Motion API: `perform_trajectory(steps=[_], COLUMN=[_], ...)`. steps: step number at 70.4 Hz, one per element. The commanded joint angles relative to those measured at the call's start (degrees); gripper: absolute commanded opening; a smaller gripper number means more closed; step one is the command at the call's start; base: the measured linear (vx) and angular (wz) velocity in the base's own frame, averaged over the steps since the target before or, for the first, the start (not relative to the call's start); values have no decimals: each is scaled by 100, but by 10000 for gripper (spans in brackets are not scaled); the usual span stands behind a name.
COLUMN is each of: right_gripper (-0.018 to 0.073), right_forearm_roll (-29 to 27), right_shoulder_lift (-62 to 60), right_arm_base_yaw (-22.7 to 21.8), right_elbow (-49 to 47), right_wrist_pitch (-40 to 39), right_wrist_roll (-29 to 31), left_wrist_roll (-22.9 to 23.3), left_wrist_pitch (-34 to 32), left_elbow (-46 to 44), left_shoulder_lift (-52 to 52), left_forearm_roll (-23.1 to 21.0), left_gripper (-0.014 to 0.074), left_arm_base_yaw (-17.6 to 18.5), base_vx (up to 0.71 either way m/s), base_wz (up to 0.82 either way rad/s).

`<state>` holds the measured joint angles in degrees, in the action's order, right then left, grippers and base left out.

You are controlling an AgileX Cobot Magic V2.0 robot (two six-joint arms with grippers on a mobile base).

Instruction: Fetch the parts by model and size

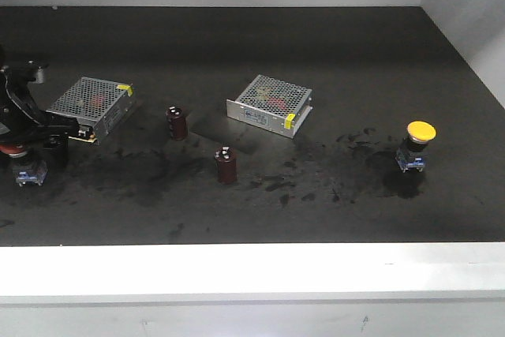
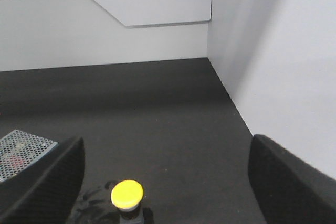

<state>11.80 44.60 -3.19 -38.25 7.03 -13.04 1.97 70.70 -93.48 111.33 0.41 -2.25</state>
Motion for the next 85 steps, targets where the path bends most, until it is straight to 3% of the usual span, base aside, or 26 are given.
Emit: perform_trajectory(steps=[1,16,35,61,85], right_gripper=[592,592,592,591,591], right_forearm_roll=[37,37,37,37,37], right_shoulder_lift=[-16,-16,-16,-16,-16], right_arm_base_yaw=[-43,-43,-43,-43,-43], right_elbow=[-198,-198,-198,-198,-198], right_wrist_pitch=[-480,-480,-480,-480,-480], right_wrist_roll=[7,7,7,7,7], left_wrist_roll=[9,9,3,8,-12], left_wrist_pitch=[79,79,79,-215,-1922], left_elbow=[-175,-175,-175,-148,1404], left_shoulder_lift=[-278,-278,-285,-878,-2418], left_forearm_roll=[-7,6,14,484,170], left_gripper=[558,393,-10,-6,-5], left_arm_base_yaw=[-7,-7,-7,-7,-7], base_vx=[0,0,0,0,0], base_wz=[0,0,0,0,0])
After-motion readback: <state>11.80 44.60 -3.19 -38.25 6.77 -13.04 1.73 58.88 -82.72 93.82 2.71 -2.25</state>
